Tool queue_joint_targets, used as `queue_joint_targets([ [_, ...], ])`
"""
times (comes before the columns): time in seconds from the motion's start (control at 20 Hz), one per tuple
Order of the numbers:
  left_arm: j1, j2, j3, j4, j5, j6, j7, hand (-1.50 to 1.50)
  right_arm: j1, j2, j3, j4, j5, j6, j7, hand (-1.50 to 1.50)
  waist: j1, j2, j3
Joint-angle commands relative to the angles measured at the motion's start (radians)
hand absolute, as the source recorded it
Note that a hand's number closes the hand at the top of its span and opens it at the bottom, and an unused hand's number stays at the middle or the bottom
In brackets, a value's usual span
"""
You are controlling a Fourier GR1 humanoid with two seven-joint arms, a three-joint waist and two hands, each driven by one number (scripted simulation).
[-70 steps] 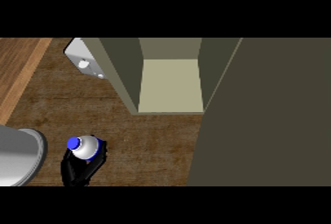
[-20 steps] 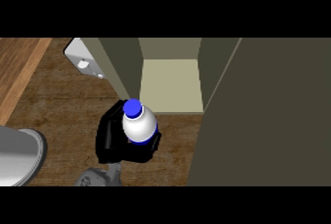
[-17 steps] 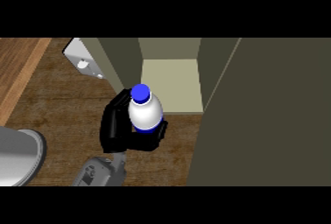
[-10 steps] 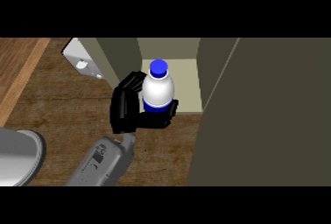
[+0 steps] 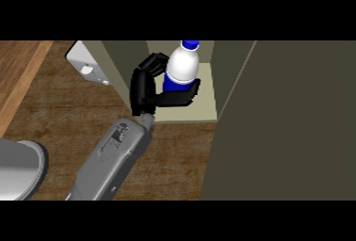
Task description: Pick up the bottled water, place it into the cabinet and close the cabinet
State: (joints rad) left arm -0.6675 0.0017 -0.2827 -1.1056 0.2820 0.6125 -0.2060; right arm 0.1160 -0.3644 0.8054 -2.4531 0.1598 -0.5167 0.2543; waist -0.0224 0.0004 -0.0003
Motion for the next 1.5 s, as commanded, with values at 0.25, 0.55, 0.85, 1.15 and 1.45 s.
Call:
queue_joint_targets([
  [0.25, -0.212, -0.002, 0.06, 0.319, -0.011, 0.039, -0.03, 1.5, -0.005, -0.022, -0.014, -0.123, 0.023, 0.029, 0.074, -1.5, -0.006, 0.003, 0.0],
  [0.55, -0.298, 0.008, 0.124, 0.543, -0.036, 0.051, -0.126, 1.5, 0.023, 0.0, 0.03, -0.075, 0.041, -0.005, -0.011, -1.5, -0.02, 0.007, 0.0],
  [0.85, -0.357, -0.002, 0.093, 0.679, -0.06, 0.118, -0.119, 1.5, 0.015, -0.018, 0.019, -0.084, 0.021, 0.004, 0.009, -1.5, -0.019, 0.007, 0.0],
  [1.15, -0.383, 0.017, 0.208, 0.804, -0.028, 0.053, -0.216, 1.5, 0.017, -0.045, -0.025, -0.103, -0.019, 0.025, -0.01, -1.5, -0.021, 0.011, 0.0],
  [1.45, -0.396, 0.0, 0.218, 0.903, -0.027, 0.113, -0.282, 1.5, 0.036, -0.055, -0.01, -0.106, -0.028, 0.02, -0.009, -1.5, -0.042, 0.018, -0.001],
])
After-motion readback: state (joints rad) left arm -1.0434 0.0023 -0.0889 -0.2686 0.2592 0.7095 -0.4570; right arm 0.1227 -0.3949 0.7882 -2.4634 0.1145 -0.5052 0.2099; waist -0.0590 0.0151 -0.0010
